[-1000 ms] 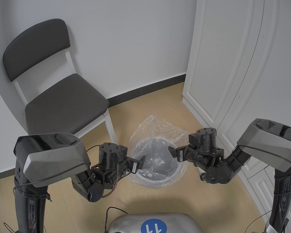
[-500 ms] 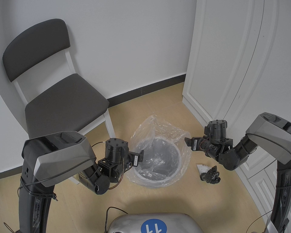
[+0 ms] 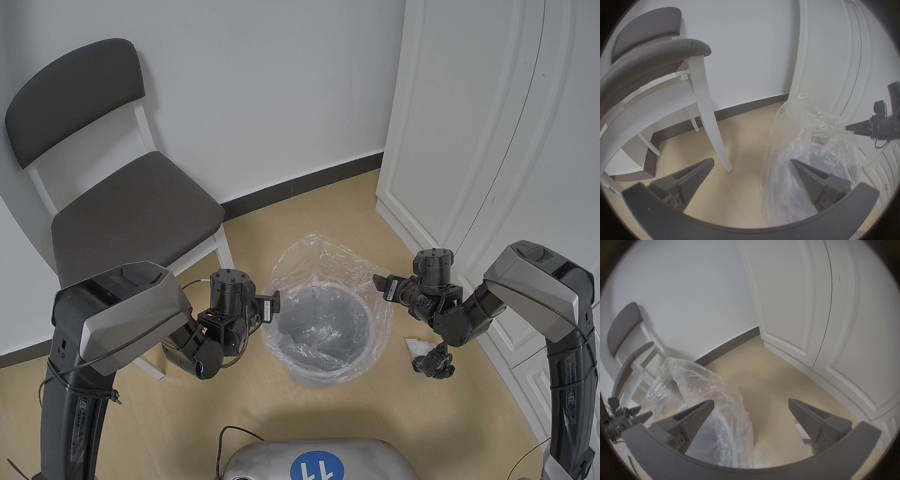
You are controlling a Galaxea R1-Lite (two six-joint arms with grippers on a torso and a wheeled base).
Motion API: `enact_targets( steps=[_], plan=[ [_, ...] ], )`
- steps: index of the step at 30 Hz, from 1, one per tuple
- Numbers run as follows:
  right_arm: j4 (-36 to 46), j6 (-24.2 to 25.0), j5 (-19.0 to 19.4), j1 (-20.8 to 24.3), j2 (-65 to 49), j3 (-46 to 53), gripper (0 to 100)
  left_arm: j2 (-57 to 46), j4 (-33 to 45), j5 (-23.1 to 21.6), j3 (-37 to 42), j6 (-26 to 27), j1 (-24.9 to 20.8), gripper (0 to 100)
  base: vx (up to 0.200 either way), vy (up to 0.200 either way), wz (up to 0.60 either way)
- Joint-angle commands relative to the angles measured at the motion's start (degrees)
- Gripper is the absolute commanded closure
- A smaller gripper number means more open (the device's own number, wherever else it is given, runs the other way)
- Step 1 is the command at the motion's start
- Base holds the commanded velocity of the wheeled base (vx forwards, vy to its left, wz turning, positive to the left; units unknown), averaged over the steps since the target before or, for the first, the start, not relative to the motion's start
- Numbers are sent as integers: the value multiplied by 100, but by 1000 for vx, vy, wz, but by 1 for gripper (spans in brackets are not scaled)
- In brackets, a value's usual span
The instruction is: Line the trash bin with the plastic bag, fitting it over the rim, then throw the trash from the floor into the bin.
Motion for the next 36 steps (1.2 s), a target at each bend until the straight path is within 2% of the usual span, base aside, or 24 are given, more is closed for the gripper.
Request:
enact_targets(
  steps=[1,9,14,19,36],
  plan=[
    [-128,213,1,3,374,-319,0,266,16,86,-268,-22,91,0,0,0,0],
    [-972,256,54,-5,769,-460,0,319,7,104,-382,-22,127,0,0,0,0],
    [-989,256,54,-49,998,-636,0,372,16,130,-417,-22,171,0,0,0,0],
    [-998,274,54,-120,1226,-847,0,539,16,376,-646,-4,250,0,0,0,0],
    [-1367,283,10,-137,1798,-1313,0,794,86,376,-866,-4,381,0,0,0,0]
  ],
)
